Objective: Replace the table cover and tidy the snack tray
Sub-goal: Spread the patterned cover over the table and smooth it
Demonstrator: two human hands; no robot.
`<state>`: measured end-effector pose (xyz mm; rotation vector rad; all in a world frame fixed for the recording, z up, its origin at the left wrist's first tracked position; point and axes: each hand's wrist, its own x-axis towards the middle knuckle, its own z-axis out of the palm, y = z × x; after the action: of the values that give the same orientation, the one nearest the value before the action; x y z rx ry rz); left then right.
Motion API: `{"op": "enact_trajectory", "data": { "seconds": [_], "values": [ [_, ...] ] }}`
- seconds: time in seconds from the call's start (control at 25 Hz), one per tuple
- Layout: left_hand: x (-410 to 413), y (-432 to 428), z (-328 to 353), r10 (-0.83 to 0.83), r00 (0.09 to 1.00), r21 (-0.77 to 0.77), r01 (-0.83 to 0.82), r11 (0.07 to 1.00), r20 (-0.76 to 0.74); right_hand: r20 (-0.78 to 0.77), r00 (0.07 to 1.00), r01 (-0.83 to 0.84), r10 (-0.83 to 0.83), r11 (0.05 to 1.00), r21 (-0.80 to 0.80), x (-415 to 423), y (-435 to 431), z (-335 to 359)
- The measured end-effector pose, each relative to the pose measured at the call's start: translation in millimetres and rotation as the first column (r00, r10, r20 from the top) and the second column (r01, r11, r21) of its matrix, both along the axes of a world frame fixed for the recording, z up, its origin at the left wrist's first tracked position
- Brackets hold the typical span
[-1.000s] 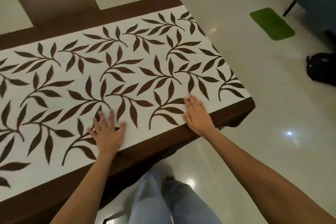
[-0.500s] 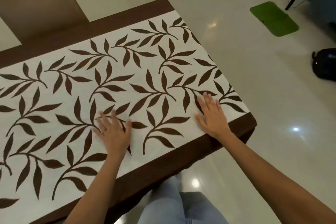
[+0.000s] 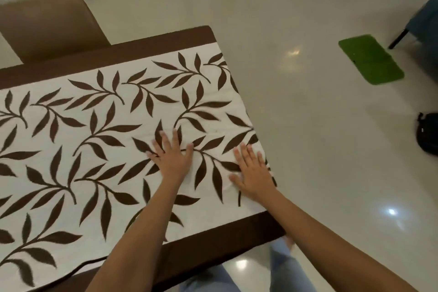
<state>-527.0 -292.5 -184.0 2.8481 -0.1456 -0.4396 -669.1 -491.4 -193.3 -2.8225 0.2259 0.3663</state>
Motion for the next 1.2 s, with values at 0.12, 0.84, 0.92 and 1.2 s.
{"op": "enact_trajectory", "data": {
  "seconds": [0.12,0.84,0.92,1.2],
  "values": [
    [-14,-57,-4,0.008,0.997,-0.009,-0.007,1.000,0.082,-0.010,0.985,-0.173,0.173,0.984,0.034,6,-38,6],
    [-44,-109,-28,0.221,0.948,0.059,-0.240,0.969,0.228,-0.002,0.624,-0.781,0.781,0.624,0.014,118,-143,4],
    [-42,-111,-27,0.219,0.949,0.087,-0.244,0.966,0.226,-0.020,0.533,-0.846,0.846,0.533,0.019,145,-147,3],
    [-17,-126,-19,0.392,0.902,0.078,-0.411,0.909,0.179,-0.085,0.451,-0.892,0.889,0.452,0.004,264,-172,18]
  ]
}}
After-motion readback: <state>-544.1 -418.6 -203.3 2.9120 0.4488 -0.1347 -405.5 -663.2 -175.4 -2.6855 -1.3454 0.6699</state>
